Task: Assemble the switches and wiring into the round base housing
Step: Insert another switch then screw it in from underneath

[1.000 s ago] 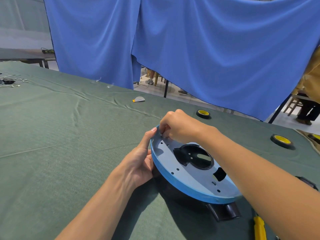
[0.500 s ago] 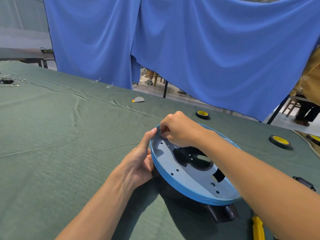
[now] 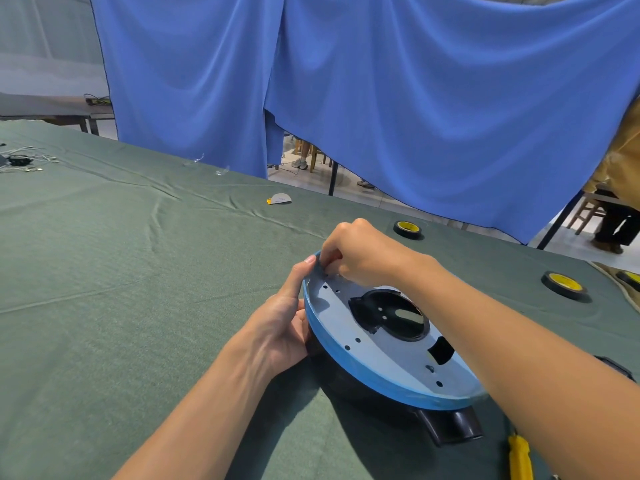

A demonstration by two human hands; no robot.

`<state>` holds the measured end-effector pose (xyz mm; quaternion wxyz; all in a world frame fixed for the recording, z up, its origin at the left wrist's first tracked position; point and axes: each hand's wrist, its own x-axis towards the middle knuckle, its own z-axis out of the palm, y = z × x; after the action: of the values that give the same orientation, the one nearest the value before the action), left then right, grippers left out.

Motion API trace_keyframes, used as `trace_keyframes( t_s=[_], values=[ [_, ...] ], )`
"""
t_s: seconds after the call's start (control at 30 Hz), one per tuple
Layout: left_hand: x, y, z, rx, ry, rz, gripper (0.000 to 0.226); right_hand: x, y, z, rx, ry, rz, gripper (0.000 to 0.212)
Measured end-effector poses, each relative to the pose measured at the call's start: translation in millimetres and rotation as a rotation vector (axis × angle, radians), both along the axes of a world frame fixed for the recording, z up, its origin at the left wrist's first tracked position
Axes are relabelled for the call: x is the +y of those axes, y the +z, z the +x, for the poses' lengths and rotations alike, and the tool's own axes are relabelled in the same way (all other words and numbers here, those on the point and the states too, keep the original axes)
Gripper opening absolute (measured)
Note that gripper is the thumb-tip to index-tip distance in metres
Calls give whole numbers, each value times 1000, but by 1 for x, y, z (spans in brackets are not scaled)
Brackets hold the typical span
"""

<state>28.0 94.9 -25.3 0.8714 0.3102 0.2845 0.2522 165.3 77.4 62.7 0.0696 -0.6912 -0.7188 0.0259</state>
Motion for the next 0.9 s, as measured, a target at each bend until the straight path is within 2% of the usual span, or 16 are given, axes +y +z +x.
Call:
trace_keyframes(
  t_s=[0.17,0.3,0.47,0.63,0.8,0.9],
  values=[
    [0,1,0,-2,5,2,74,2,-8,-5,-11,-45,14,17],
    [-1,1,-1,4,7,19,73,3,-13,-10,-79,-97,36,5],
    [-3,3,1,32,24,44,71,-9,-10,-16,-11,-163,47,24],
    [-6,4,1,85,78,67,70,-66,7,4,97,-234,274,22],
    [-22,8,4,106,225,52,41,-141,3,25,203,-369,503,15],
    [-37,12,9,124,361,34,35,-179,-14,34,194,-492,511,15]
  ],
)
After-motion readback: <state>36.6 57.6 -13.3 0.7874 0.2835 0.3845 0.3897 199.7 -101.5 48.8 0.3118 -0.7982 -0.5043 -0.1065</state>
